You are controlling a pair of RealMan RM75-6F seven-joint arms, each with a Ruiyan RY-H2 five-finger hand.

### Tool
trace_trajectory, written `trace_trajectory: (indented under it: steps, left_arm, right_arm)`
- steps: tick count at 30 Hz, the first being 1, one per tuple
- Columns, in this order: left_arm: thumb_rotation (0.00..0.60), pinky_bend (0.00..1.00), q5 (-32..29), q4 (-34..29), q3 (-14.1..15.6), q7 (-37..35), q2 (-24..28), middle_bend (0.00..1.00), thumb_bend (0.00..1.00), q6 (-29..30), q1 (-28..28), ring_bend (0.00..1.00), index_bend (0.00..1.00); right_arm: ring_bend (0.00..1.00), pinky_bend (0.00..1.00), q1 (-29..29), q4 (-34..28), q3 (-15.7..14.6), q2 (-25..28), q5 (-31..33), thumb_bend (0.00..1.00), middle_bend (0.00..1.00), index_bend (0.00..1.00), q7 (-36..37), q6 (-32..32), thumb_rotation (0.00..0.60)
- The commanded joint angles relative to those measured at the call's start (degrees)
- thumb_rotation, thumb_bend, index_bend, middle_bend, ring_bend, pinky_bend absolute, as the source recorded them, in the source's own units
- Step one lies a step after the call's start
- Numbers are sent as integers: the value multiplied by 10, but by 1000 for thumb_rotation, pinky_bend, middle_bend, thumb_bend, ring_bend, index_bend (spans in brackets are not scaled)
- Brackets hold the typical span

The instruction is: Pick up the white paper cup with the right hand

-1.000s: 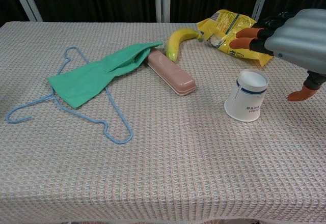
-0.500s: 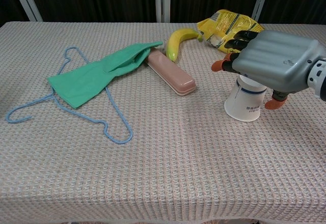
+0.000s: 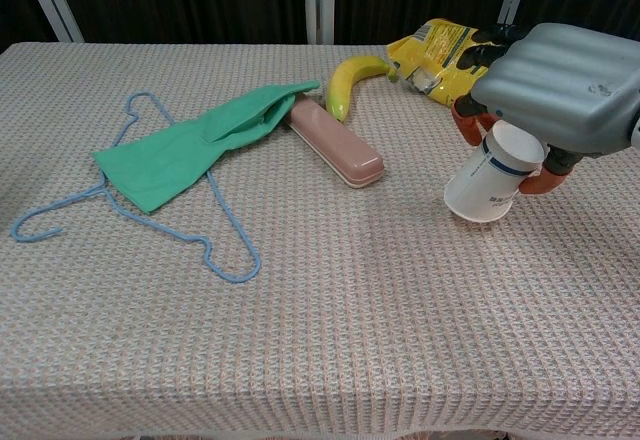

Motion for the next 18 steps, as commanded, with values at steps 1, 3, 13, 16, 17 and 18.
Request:
trace_trajectory:
  steps: [1, 3, 13, 16, 17, 18]
  left_arm:
    - [600, 0, 0, 0, 0, 0, -1, 0, 62, -1, 0, 0, 18]
    - [600, 0, -1, 1, 0, 1, -1, 0, 61, -3, -1, 0, 18]
    - [600, 0, -5, 2, 1, 7, -6, 0, 61, -13, -6, 0, 18]
    - [600, 0, -6, 3, 1, 6, -7, 0, 61, -15, -7, 0, 18]
    - [600, 0, -6, 4, 1, 6, -7, 0, 61, -15, -7, 0, 18]
    - [600, 0, -7, 4, 0, 5, -6, 0, 61, -14, -7, 0, 18]
  right_arm:
    - [110, 0, -38, 25, 16, 16, -53, 77, 512, 621, 245, 43, 600]
    - [110, 0, -58, 53, 20, 12, -69, 81, 511, 620, 404, 56, 600]
    - [110, 0, -81, 141, 14, 17, -31, 91, 510, 620, 826, -47, 600]
    - [110, 0, -74, 141, 17, 35, -10, 93, 510, 619, 888, -101, 600]
    - [109, 0, -71, 141, 17, 40, -5, 93, 508, 616, 903, -117, 600]
    - [110, 0, -69, 139, 18, 46, 0, 93, 505, 613, 918, -133, 600]
